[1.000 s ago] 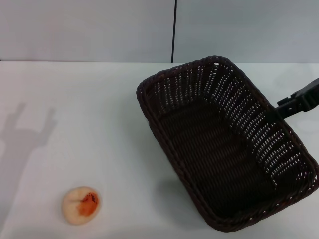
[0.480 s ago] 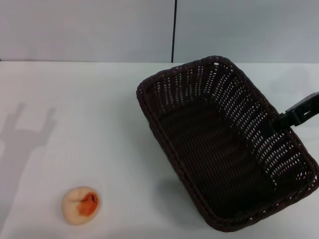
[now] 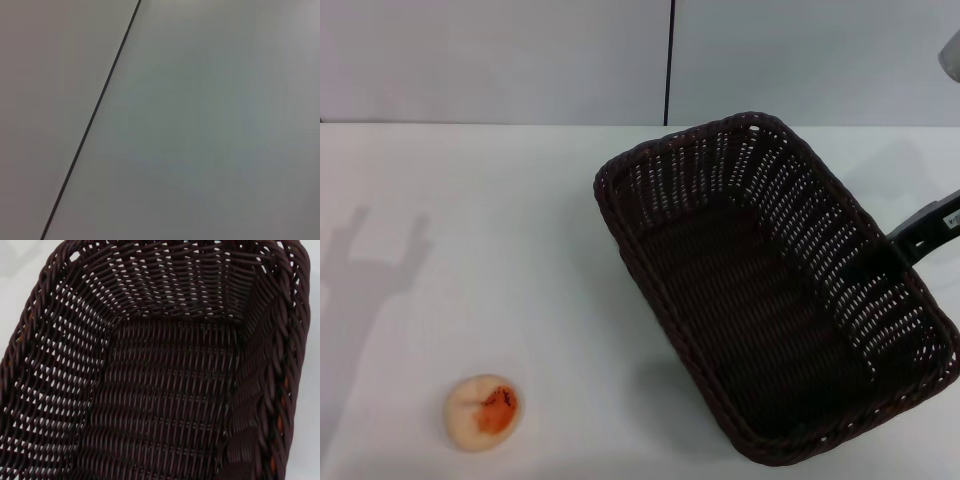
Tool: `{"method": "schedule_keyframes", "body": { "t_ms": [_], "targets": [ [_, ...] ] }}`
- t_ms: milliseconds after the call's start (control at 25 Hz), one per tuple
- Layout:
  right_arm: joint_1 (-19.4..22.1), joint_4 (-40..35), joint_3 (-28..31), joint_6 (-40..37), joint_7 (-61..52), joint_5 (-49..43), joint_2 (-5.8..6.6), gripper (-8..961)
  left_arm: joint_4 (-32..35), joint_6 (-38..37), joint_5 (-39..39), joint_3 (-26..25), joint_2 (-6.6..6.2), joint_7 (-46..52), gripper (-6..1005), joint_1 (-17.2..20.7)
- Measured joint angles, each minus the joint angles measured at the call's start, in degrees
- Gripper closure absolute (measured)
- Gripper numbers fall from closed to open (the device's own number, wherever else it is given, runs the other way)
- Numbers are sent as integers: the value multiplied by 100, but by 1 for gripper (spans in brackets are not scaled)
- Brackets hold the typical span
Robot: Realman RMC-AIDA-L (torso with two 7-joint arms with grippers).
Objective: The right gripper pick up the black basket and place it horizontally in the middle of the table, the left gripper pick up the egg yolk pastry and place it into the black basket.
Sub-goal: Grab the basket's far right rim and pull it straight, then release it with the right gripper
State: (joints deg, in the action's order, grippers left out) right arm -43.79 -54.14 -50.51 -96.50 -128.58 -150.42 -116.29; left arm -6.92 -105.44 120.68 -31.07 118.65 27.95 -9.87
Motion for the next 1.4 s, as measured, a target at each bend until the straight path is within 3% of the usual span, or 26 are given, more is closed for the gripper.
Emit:
{"method": "schedule_keyframes", "body": {
  "t_ms": [200, 400, 560, 840, 1080, 1400],
  "targets": [
    [11, -6, 30, -7, 9, 16, 4, 662, -37, 45, 0, 5, 7, 0, 187, 7],
    [33, -66, 50, -59, 68, 62, 50, 801, -55, 100, 0, 4, 9, 0, 187, 19],
    [116, -282, 68, -142, 83, 315, 78, 801, -56, 104, 0, 0, 9, 0, 187, 24],
    [341, -349, 125, -279, 177, 1616, 293, 801, -58, 107, 0, -20, 9, 0, 187, 30],
    [427, -413, 209, -343, 727, 2333, 355, 802, -91, 119, 0, -23, 7, 0, 187, 23],
    [328, -963, 180, -570, 1372, 2405, 371, 802, -123, 116, 44, 9, -9, 0, 187, 25]
  ]
}}
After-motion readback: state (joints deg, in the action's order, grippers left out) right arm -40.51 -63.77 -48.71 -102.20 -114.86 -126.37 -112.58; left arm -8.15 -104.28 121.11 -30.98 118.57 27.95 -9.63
